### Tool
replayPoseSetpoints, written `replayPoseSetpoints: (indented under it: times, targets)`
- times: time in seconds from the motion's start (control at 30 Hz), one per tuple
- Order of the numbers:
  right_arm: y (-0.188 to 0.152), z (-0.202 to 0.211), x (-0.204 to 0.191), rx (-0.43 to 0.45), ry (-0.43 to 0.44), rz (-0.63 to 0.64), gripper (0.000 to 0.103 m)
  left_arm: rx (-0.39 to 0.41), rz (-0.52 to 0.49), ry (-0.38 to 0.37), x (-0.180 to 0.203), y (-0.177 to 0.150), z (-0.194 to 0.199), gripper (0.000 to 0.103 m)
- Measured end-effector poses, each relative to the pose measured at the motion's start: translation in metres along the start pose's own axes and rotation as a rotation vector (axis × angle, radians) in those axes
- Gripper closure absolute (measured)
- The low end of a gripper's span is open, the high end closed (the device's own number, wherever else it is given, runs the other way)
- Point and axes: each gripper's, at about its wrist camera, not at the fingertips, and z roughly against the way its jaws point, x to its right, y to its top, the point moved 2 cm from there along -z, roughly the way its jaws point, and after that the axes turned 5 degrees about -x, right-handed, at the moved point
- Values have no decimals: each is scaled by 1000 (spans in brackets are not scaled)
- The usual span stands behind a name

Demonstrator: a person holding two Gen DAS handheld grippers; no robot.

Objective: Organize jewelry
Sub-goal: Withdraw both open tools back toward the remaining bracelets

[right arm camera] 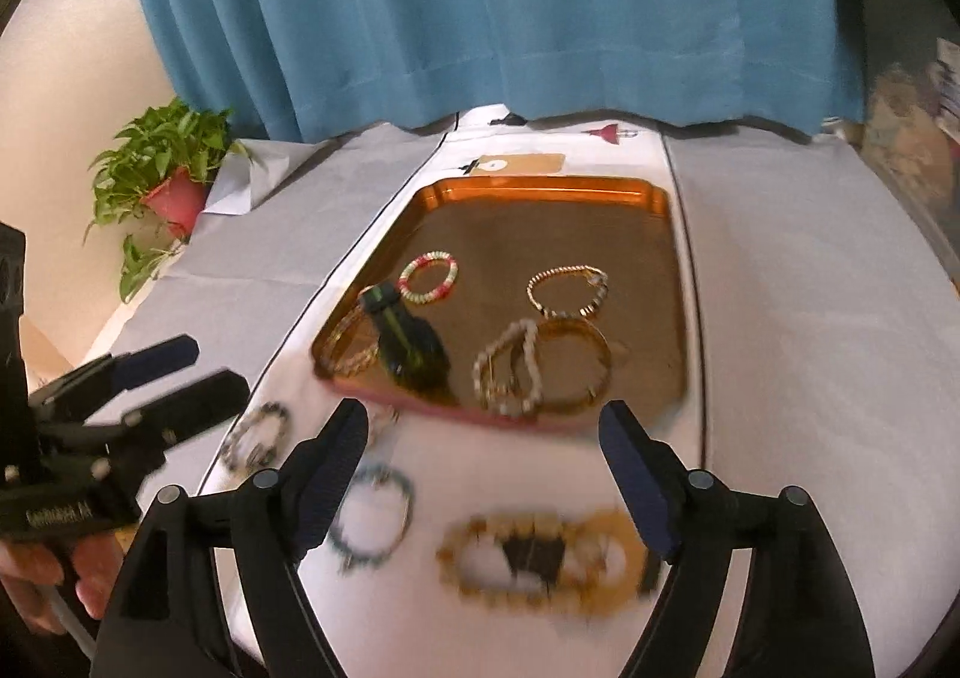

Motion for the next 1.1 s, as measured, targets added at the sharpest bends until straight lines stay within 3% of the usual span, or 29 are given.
replayPoseSetpoints:
  times: [0.23, 0.47, 0.67, 0.8, 0.93, 1.1]
  targets:
    - [-38, 62, -7, 69, -66, 8, 3, 38, 7, 1, 14, -24, 51, 17]
    - [-66, 131, -31, 191, -73, 54, 0, 109, 20, -2, 30, -48, 103, 8]
    - [-90, 191, -48, 298, -133, 93, 0, 211, 44, 9, 40, -70, 154, 0]
    - [-108, 215, -47, 344, -120, 63, 0, 193, 47, 8, 43, -83, 168, 0]
    - [-124, 227, -47, 393, -167, 96, 0, 182, 1, 36, 42, -99, 167, 0]
    - [-137, 213, -40, 345, -162, 146, 0, 131, 12, 11, 30, -113, 149, 0]
